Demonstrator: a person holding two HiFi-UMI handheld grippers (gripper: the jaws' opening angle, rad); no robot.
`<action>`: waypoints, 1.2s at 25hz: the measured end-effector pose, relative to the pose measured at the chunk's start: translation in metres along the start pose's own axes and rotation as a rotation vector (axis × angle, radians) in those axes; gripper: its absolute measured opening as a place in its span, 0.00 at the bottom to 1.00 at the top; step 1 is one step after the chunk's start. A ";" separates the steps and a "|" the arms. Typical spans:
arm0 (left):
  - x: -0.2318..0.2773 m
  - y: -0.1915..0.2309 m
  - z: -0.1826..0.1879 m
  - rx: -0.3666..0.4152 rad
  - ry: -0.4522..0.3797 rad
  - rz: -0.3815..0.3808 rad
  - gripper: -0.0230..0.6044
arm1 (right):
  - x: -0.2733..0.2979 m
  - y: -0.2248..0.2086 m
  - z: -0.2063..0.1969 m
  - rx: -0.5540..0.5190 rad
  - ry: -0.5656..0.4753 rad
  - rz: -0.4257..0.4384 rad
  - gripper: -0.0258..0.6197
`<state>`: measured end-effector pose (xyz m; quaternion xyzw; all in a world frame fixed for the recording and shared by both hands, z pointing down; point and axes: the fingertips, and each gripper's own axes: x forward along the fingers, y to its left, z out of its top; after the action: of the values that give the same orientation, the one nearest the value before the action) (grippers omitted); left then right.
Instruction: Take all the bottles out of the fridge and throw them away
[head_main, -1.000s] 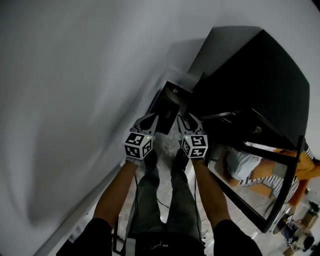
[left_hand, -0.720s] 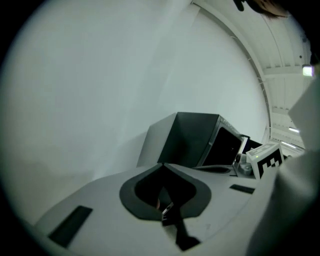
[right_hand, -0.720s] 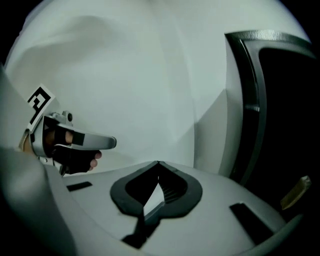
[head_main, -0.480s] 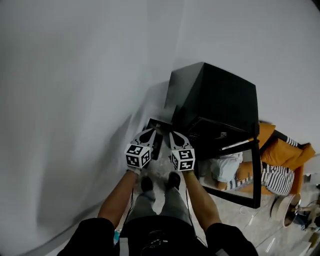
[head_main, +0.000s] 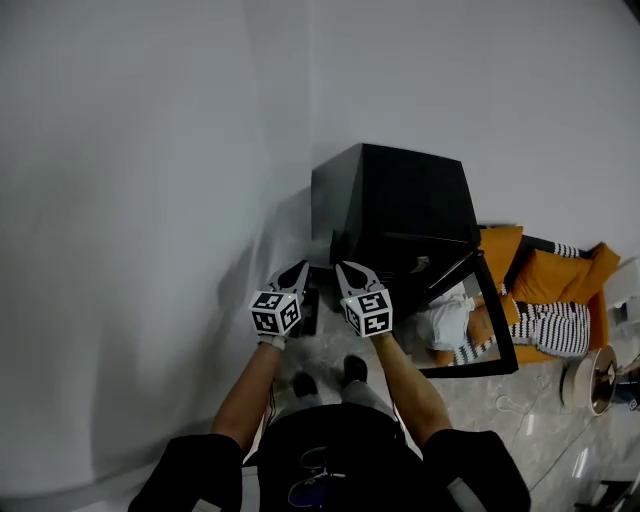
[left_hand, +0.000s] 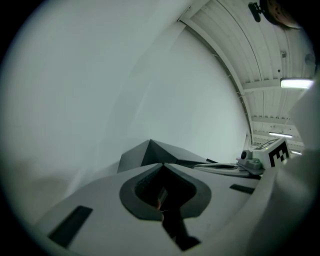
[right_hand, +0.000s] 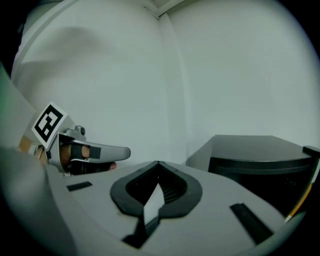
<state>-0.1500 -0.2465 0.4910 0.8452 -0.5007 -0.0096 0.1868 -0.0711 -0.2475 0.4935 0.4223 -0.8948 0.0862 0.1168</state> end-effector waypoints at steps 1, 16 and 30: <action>0.002 -0.003 0.002 0.006 -0.002 -0.010 0.03 | -0.003 -0.002 0.003 -0.004 -0.006 -0.006 0.05; 0.054 -0.063 0.028 0.087 0.014 -0.155 0.03 | -0.044 -0.063 0.035 0.022 -0.068 -0.127 0.05; 0.131 -0.175 0.005 0.152 0.100 -0.394 0.03 | -0.137 -0.164 0.012 0.097 -0.086 -0.374 0.05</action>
<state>0.0618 -0.2842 0.4517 0.9377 -0.3154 0.0339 0.1417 0.1387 -0.2531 0.4527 0.5895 -0.7997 0.0882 0.0721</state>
